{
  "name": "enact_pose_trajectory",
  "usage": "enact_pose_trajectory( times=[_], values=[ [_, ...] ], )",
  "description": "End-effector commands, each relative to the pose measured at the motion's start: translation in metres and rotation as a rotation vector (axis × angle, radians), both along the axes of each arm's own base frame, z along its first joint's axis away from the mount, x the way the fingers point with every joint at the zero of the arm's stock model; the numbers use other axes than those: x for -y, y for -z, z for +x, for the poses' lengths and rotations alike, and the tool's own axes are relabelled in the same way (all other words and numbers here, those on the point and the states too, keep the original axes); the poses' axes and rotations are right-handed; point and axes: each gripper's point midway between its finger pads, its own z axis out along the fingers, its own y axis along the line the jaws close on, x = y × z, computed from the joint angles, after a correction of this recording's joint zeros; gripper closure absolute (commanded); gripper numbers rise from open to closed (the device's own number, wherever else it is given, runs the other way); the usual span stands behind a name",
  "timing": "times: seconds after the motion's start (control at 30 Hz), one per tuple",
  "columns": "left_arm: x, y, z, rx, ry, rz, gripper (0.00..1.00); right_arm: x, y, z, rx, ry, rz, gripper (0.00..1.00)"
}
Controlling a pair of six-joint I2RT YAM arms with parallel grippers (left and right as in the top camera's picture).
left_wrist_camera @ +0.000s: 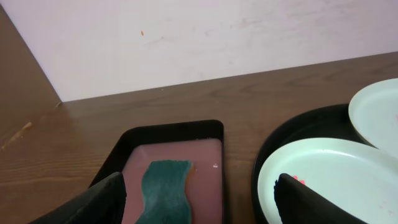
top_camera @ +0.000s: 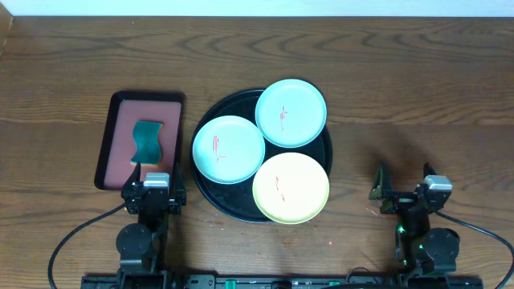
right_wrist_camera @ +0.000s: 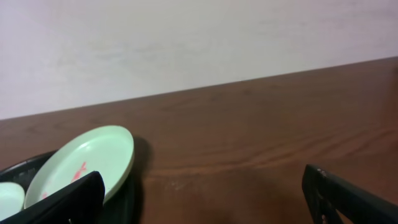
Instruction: Clean dirty plates on tray and stack at the side
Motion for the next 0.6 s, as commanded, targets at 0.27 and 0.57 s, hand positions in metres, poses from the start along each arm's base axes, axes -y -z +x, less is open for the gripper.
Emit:
enact_pose_trajectory(
  times=[0.27, 0.57],
  values=[
    [0.0, -0.008, 0.0, -0.048, -0.018, -0.126, 0.23, -0.021, -0.006, 0.001, -0.014, -0.119, 0.112, 0.01],
    [0.01, -0.044, 0.021, -0.16, 0.026, -0.173, 0.23, -0.025, -0.07, 0.016, -0.062, -0.148, 0.025, 0.01]
  ],
)
